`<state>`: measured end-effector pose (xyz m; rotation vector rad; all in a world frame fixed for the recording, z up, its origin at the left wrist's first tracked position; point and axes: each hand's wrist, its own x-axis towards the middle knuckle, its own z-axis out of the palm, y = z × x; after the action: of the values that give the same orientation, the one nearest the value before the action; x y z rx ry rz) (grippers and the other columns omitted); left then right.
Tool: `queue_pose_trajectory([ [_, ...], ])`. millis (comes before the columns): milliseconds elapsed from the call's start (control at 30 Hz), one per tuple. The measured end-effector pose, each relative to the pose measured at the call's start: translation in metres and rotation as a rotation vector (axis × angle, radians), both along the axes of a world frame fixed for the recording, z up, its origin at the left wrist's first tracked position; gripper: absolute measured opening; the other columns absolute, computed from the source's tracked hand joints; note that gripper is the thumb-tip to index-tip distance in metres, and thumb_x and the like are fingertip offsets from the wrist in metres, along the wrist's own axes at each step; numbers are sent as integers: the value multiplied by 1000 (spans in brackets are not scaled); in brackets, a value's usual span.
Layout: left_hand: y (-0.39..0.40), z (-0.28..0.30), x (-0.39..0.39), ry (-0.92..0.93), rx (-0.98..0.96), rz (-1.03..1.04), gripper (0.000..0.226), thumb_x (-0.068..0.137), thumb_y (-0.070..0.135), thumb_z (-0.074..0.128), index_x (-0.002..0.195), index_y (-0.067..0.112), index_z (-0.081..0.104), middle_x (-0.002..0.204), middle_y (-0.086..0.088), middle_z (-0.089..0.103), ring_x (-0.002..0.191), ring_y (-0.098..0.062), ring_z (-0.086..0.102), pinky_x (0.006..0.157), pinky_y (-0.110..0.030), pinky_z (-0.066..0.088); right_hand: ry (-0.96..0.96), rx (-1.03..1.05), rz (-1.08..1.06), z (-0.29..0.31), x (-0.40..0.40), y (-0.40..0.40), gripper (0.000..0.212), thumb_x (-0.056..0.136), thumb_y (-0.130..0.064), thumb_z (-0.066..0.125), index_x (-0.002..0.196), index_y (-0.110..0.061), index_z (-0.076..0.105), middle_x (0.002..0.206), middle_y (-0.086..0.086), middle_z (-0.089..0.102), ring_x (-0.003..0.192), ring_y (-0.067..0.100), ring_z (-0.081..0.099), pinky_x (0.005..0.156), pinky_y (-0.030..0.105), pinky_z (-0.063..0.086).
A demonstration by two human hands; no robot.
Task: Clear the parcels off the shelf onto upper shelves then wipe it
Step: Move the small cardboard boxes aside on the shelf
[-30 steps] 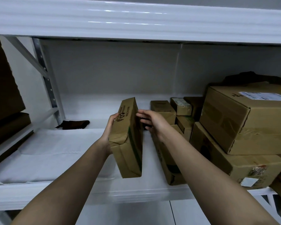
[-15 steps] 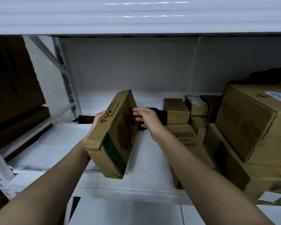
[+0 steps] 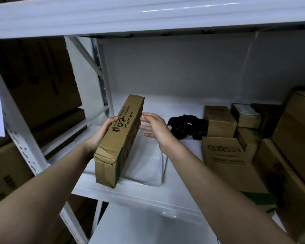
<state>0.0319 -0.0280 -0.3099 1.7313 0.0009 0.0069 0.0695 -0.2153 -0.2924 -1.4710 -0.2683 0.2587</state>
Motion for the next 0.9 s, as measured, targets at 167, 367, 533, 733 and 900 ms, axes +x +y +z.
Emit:
queue_pose_trajectory([
  [167, 21, 9, 10, 60, 3, -25, 44, 100, 41, 27, 99, 13, 60, 80, -4, 66, 59, -8, 65, 53, -12, 49, 21, -52, 34, -3, 4, 33, 32, 101, -29, 39, 129, -18, 50, 131, 3, 57, 112, 20, 59, 94, 35, 45],
  [367, 80, 6, 29, 186, 144, -23, 66, 69, 75, 52, 108, 24, 64, 101, -6, 64, 94, -24, 57, 84, -35, 46, 36, -110, 15, -8, 17, 93, 30, 100, -30, 41, 127, -20, 48, 121, 5, 62, 110, 22, 60, 81, 31, 44],
  [533, 105, 14, 40, 221, 286, -22, 37, 94, 56, 37, 98, 28, 60, 92, 2, 65, 78, -6, 66, 66, -18, 51, 90, -70, -71, -7, 32, 136, 46, 98, -23, 45, 141, -19, 30, 91, -6, 59, 83, 9, 58, 84, 31, 44],
  [733, 126, -2, 64, 196, 301, 52, 74, 71, 68, 63, 125, 19, 50, 107, -4, 66, 97, -23, 65, 84, -32, 51, 90, -142, -113, -17, 44, 163, 13, 96, -14, 41, 102, -13, 53, 99, 8, 55, 88, 18, 52, 61, 24, 39],
  [900, 131, -24, 88, 279, 557, 201, 117, 38, 93, 57, 134, 30, 42, 132, -1, 52, 120, -30, 49, 101, -46, 41, 60, -262, -132, -43, 60, 166, 18, 96, -10, 41, 95, -9, 59, 84, 4, 50, 78, 15, 46, 76, 28, 35],
])
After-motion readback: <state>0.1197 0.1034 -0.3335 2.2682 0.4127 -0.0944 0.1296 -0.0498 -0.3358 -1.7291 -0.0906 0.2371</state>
